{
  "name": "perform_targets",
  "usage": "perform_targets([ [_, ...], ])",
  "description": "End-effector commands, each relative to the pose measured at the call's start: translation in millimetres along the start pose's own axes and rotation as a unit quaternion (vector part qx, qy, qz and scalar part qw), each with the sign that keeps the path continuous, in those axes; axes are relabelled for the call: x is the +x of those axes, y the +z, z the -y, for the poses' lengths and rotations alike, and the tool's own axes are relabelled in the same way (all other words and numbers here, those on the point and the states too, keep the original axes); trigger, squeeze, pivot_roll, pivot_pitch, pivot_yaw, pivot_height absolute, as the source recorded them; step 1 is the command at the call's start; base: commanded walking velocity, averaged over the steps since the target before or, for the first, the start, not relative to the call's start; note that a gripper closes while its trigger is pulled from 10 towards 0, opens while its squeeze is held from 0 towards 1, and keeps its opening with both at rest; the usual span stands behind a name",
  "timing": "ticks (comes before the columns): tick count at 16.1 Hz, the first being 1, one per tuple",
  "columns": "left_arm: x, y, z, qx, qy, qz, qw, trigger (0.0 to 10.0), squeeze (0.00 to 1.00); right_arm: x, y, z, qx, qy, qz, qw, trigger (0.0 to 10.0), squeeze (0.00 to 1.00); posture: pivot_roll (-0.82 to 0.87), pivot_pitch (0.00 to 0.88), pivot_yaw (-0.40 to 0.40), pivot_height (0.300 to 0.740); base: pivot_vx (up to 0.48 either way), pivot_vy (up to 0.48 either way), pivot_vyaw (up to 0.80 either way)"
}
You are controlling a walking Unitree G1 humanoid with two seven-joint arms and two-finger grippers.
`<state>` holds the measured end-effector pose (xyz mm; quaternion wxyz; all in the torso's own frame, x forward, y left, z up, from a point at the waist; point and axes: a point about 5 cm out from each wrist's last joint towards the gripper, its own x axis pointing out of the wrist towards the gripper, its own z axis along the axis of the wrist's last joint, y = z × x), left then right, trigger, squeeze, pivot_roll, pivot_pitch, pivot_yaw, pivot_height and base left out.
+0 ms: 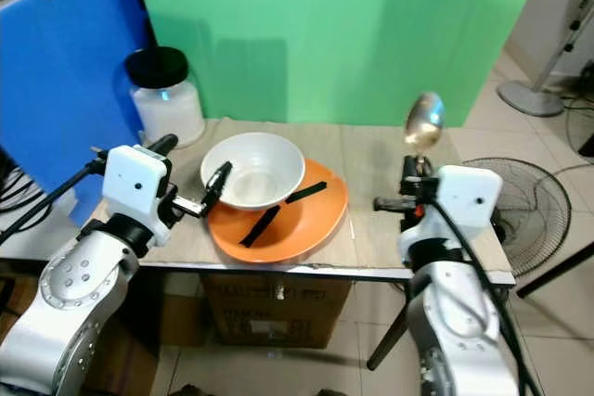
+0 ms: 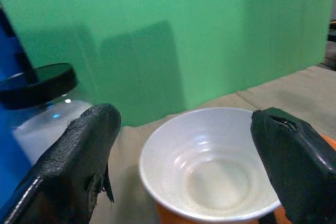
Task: Setting the table
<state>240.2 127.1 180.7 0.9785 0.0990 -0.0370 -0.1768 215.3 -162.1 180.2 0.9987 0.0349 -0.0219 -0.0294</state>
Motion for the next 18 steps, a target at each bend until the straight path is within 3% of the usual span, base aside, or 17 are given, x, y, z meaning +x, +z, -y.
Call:
perform_targets([
  [1,1.0,0.0,-1.7,-0.001,0.002,-0.002,1.0,10.0,0.0,2.6,0.5,-3.6,-0.001,0.003,0.008,1.0,10.0,0.0,0.05,0.003,0.013,0.74,0.0,0.0,-0.79],
  [5,7.0,2.3,-2.0,-0.012,0.01,0.004,1.0,10.0,0.0,13.5,2.6,-5.1,-0.003,0.018,0.011,1.0,10.0,0.0,0.06,0.0,0.011,0.74,0.0,0.0,-0.8],
  [8,6.9,-2.4,-2.0,-0.006,0.005,-0.01,1.0,10.0,0.0,14.9,0.5,-12.5,-0.015,0.064,0.0,0.998,10.0,0.0,0.06,0.012,0.008,0.74,0.0,0.0,-0.8],
  [18,10.5,0.0,-10.0,-0.029,0.029,0.001,0.999,10.0,0.0,13.9,-1.5,-7.5,-0.018,0.063,-0.018,0.998,10.0,0.0,0.04,0.0,0.007,0.74,0.0,0.0,-0.8],
])
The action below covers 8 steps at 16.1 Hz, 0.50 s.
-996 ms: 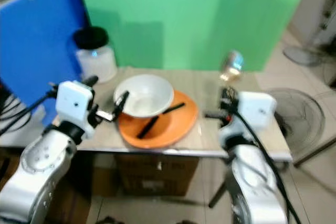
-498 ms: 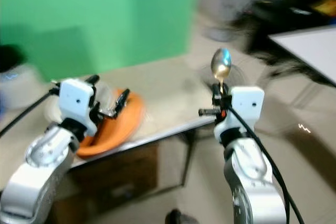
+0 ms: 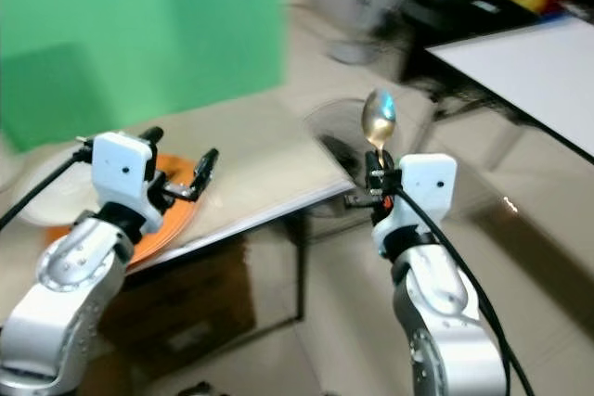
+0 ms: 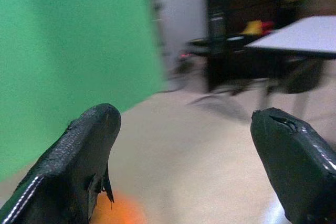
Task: Setting the table
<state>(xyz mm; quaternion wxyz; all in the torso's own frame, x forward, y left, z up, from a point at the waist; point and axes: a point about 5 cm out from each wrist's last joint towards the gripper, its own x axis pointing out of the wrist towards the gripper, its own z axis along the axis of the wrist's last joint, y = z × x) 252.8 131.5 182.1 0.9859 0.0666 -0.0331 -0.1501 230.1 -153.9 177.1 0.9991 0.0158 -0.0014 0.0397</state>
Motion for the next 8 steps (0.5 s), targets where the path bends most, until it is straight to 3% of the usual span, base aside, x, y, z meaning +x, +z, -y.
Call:
perform_targets([
  [1,0.4,1.2,-1.1,0.004,-0.001,0.003,1.0,10.0,0.0,-0.5,2.0,2.0,-0.001,-0.008,0.001,1.0,10.0,0.0,0.04,0.0,0.009,0.74,0.0,0.0,-0.8],
  [8,-2.1,-2.7,-3.2,-0.009,0.003,0.001,1.0,10.0,0.0,-2.7,-5.0,7.7,-0.008,-0.029,-0.026,0.999,10.0,0.0,0.03,0.013,0.01,0.74,0.0,0.0,-0.8],
])
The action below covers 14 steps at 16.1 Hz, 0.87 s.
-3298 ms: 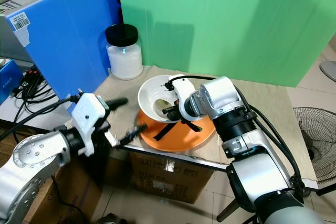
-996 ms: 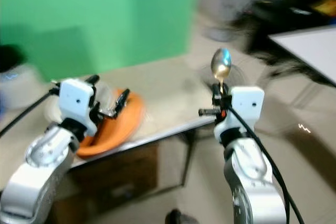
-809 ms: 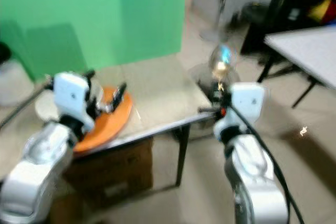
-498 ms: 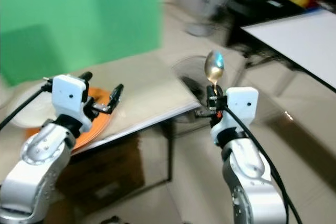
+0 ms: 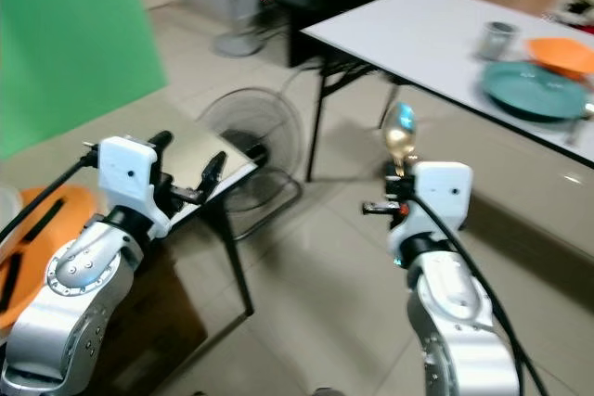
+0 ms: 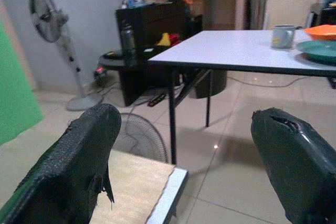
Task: Setting the table
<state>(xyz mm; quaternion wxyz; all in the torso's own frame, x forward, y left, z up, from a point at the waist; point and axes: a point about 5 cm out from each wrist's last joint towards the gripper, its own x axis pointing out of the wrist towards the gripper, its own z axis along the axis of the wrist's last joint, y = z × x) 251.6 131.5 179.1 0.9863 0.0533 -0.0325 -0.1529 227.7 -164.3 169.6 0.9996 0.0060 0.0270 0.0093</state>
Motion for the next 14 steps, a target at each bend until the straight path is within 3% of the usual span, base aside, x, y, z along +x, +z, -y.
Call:
perform_targets([
  [1,-0.4,0.6,-4.2,0.006,0.006,0.001,1.0,10.0,0.0,0.5,2.0,-2.5,-0.001,0.0,0.002,1.0,10.0,0.0,0.03,0.013,0.012,0.74,0.0,0.0,-0.8],
  [4,1.2,1.1,-4.3,0.006,0.011,0.003,1.0,10.0,0.0,0.6,3.3,-3.0,-0.007,0.002,0.004,1.0,10.0,0.0,0.03,0.015,0.014,0.74,0.0,-0.136,-0.7],
  [10,4.1,1.2,-4.5,0.007,0.009,0.001,1.0,10.0,0.0,0.3,3.7,-3.1,-0.009,-0.003,0.006,1.0,10.0,0.0,0.02,0.018,0.022,0.74,0.0,-0.48,0.0],
  [14,5.1,2.2,-4.2,-0.002,0.0,0.005,1.0,10.0,0.0,0.5,3.3,-2.0,-0.01,-0.011,0.002,1.0,10.0,0.0,0.02,0.018,0.025,0.74,0.0,0.0,-0.19],
])
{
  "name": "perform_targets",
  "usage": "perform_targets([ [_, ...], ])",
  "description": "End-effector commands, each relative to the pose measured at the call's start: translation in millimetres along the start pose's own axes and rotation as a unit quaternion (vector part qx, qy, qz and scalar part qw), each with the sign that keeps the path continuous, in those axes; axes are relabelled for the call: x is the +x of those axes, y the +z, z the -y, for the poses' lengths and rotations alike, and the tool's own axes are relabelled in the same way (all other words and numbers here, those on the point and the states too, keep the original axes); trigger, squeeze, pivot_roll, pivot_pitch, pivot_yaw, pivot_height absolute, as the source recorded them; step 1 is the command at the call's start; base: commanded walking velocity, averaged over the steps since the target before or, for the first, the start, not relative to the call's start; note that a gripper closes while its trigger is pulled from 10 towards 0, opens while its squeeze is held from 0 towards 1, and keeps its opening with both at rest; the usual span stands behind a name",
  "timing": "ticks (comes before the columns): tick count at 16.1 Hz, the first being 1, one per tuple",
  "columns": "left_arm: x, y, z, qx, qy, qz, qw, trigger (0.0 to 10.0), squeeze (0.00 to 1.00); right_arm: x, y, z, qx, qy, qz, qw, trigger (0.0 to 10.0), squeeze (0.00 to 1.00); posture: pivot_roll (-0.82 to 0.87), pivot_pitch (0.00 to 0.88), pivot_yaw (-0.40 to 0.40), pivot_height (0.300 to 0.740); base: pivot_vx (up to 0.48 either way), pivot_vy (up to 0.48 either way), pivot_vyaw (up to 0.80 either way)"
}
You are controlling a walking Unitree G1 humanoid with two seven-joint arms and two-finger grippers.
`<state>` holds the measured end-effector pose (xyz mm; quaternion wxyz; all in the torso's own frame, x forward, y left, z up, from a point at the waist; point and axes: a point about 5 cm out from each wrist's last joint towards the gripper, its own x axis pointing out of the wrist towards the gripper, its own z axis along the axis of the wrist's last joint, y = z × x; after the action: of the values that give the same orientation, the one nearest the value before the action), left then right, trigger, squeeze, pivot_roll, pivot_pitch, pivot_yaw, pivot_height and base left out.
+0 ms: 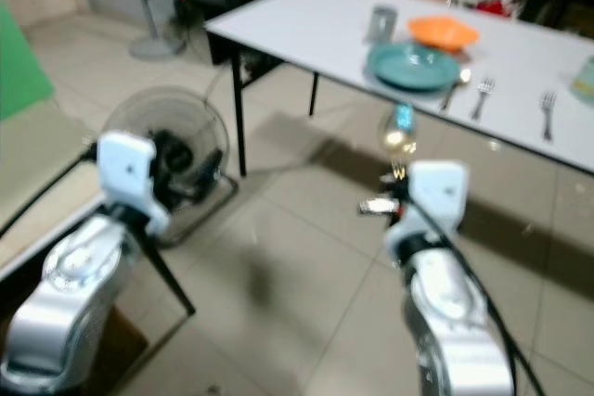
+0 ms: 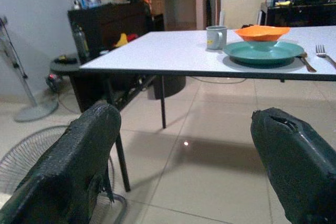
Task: Setting the table
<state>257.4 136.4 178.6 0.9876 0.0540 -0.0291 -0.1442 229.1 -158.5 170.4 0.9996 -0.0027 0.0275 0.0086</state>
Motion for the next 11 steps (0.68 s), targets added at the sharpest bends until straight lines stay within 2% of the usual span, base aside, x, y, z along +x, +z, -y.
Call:
perform_targets([
  [1,1.0,4.0,2.9,-0.004,-0.013,0.012,1.0,10.0,0.0,-0.9,2.5,4.0,0.0,-0.011,0.003,1.0,10.0,0.0,0.02,0.018,0.026,0.74,0.0,0.0,-0.8],
  [3,1.3,4.6,4.9,-0.005,-0.023,0.015,1.0,10.0,0.0,-1.3,2.5,5.4,0.0,-0.016,0.003,1.0,10.0,0.0,0.02,0.019,0.03,0.74,0.133,0.0,-0.8],
  [11,4.1,4.5,9.4,-0.011,-0.042,0.016,0.999,10.0,0.0,-2.4,4.4,10.8,-0.002,-0.035,0.005,0.999,10.0,0.0,0.0,0.018,0.038,0.74,0.315,0.0,-0.8],
])
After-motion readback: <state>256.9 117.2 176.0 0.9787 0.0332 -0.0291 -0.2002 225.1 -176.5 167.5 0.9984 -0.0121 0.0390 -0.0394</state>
